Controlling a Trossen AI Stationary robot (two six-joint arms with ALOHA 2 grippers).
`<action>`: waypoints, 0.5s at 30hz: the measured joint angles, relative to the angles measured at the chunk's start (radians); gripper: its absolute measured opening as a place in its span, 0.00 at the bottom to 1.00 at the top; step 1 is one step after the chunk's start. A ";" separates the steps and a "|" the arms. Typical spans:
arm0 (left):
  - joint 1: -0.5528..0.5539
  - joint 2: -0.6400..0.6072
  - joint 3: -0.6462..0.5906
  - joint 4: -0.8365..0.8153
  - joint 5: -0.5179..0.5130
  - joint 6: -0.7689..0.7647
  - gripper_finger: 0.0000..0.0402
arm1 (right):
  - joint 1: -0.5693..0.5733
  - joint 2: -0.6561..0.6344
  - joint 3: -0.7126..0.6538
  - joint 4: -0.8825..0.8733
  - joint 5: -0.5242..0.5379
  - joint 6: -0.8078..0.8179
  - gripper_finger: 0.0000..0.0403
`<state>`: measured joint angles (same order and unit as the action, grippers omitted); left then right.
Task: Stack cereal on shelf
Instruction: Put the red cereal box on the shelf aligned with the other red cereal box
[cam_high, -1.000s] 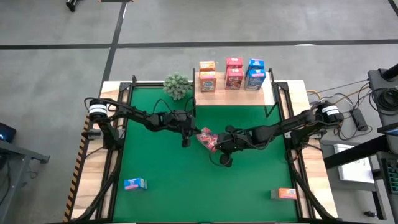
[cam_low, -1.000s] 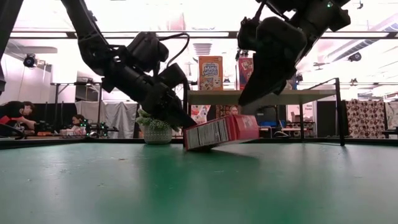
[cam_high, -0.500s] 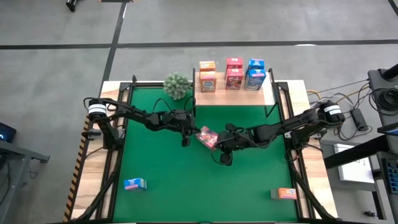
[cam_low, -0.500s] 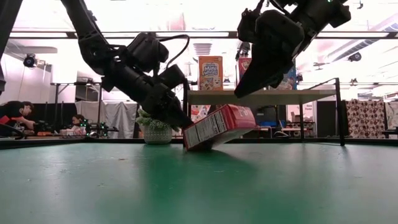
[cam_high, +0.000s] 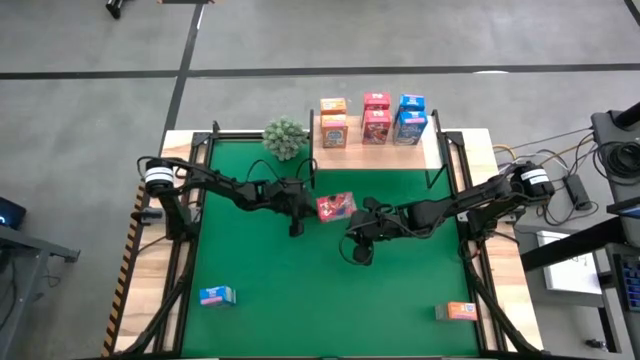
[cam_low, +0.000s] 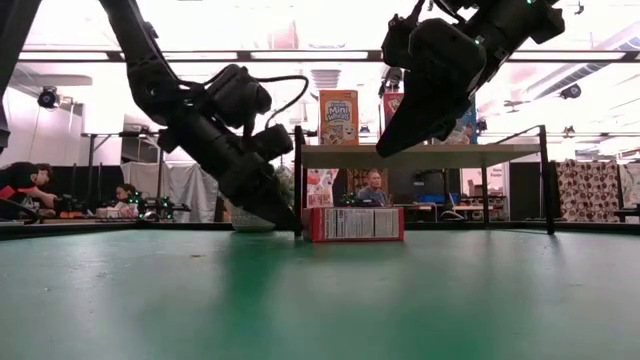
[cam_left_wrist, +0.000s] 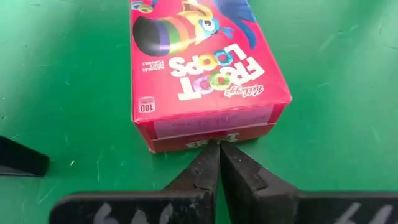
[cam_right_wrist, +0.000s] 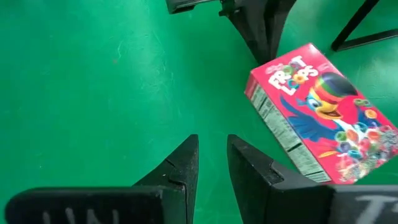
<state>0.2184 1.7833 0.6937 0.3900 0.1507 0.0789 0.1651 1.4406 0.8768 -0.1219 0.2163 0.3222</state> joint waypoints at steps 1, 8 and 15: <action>0.000 -0.001 0.000 -0.001 0.000 0.000 0.00 | 0.000 0.000 0.000 0.000 0.012 0.000 0.18; 0.000 -0.009 0.000 0.002 0.005 0.000 0.00 | -0.004 0.000 -0.014 -0.005 0.236 0.015 0.15; 0.000 -0.046 0.002 -0.010 0.006 -0.002 0.00 | -0.046 0.000 -0.044 0.002 0.367 -0.003 0.09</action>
<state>0.2180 1.7375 0.6954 0.3804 0.1562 0.0769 0.1188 1.4410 0.8324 -0.1196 0.5837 0.3188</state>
